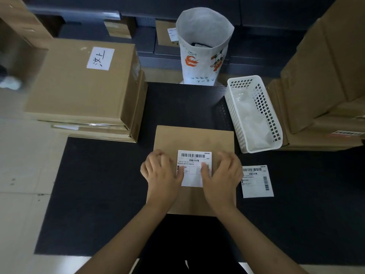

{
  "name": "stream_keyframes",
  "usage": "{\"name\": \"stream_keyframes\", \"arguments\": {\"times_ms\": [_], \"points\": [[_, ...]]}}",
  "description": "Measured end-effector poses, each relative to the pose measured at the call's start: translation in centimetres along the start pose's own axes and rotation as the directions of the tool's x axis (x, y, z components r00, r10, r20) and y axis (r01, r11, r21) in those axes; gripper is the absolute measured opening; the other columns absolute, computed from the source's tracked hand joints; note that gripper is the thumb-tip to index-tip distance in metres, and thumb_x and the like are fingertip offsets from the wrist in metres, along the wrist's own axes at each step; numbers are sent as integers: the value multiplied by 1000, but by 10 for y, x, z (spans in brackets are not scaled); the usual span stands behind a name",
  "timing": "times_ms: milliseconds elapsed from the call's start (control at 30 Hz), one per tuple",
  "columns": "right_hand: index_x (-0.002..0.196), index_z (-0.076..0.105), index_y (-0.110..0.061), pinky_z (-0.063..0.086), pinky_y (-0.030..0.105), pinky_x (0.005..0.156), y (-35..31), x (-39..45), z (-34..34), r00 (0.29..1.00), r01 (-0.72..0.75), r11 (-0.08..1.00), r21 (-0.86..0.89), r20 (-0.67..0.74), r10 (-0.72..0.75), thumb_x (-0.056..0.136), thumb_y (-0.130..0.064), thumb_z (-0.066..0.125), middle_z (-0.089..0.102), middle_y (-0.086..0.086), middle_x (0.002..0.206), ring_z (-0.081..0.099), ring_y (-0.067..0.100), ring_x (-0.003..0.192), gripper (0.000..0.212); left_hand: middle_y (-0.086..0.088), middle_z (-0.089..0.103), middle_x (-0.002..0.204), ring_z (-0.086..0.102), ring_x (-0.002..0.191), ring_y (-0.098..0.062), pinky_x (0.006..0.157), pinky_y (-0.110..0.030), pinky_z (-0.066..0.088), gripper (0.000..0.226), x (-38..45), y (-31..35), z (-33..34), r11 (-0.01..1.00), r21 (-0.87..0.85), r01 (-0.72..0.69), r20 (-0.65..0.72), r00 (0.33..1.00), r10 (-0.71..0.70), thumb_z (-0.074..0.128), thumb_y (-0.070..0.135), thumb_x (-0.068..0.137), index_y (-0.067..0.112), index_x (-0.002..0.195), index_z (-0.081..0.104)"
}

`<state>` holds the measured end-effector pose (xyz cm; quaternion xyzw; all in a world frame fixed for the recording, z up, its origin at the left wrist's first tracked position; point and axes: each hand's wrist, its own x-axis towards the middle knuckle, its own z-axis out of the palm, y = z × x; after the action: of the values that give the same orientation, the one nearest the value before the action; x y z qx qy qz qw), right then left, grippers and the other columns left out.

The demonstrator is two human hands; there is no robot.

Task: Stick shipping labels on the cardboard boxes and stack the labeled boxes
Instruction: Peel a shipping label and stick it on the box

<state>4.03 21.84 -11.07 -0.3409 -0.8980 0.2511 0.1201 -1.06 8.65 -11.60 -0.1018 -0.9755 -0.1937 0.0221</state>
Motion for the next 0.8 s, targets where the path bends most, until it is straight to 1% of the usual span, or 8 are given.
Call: {"name": "stream_keyframes", "arguments": {"times_ms": [100, 200, 300, 367, 433, 533, 633, 800], "points": [[136, 36, -15, 17, 51, 114, -7, 8, 5, 999, 16, 1000, -10, -32, -16, 86, -55, 49, 35, 19, 146, 26, 36, 139, 65, -19, 31, 147, 19, 142, -38, 114, -54, 10, 61, 6, 13, 6, 997, -1, 71, 39, 997, -71, 50, 56, 86, 13, 128, 37], [147, 24, -18, 3, 58, 116, -12, 24, 18, 997, -20, 982, -187, 66, 33, 83, -71, 35, 16, 26, 156, 8, 46, 144, 84, -25, 16, 155, 5, 144, -47, 113, -63, 4, 78, 21, 25, 17, 978, 83, 192, 99, 975, -200, 32, 70, 85, 18, 142, 24], [152, 7, -24, 0, 62, 115, -5, 33, 26, 985, -22, 952, -306, 158, 74, 80, -80, 24, 1, 28, 157, -1, 49, 143, 93, -28, 13, 155, 11, 142, -48, 112, -62, 12, 88, 29, 21, 29, 956, 180, 233, 139, 956, -260, 23, 77, 81, 20, 147, 13], [153, 0, -27, 4, 60, 116, 2, 34, 29, 978, -27, 946, -322, 190, 92, 79, -81, 24, -3, 27, 158, 2, 46, 144, 94, -28, 20, 153, 31, 135, -44, 107, -54, 28, 90, 29, 19, 29, 954, 197, 228, 138, 956, -257, 19, 79, 79, 20, 147, 10], [153, 4, -27, 17, 56, 114, 5, 33, 29, 980, -31, 948, -316, 175, 90, 79, -81, 29, 1, 27, 158, 15, 44, 143, 95, -25, 27, 150, 43, 124, -40, 98, -47, 39, 91, 29, 18, 25, 955, 210, 210, 142, 960, -242, 17, 81, 79, 21, 147, 8], [153, 13, -25, 31, 53, 106, 5, 33, 28, 987, -27, 959, -282, 147, 71, 80, -78, 36, 11, 27, 156, 30, 42, 134, 93, -24, 33, 145, 48, 115, -37, 92, -44, 42, 88, 31, 14, 24, 951, 240, 197, 157, 958, -238, 15, 80, 80, 24, 146, 5], [151, 18, -23, 33, 54, 104, 8, 35, 24, 990, -14, 977, -213, 137, 44, 85, -70, 41, 16, 26, 155, 33, 42, 132, 85, -24, 43, 136, 54, 102, -37, 84, -43, 47, 81, 33, 12, 22, 954, 246, 173, 122, 971, -207, 15, 77, 83, 25, 144, 13], [148, 29, -17, 31, 50, 109, 24, 42, 13, 992, 36, 997, -65, 122, -28, 94, -46, 49, 25, 22, 153, 32, 39, 134, 64, -21, 43, 132, 51, 104, -37, 84, -48, 45, 65, 39, -1, 17, 981, 127, 145, 131, 978, -162, 34, 64, 90, 25, 140, 22]]}}
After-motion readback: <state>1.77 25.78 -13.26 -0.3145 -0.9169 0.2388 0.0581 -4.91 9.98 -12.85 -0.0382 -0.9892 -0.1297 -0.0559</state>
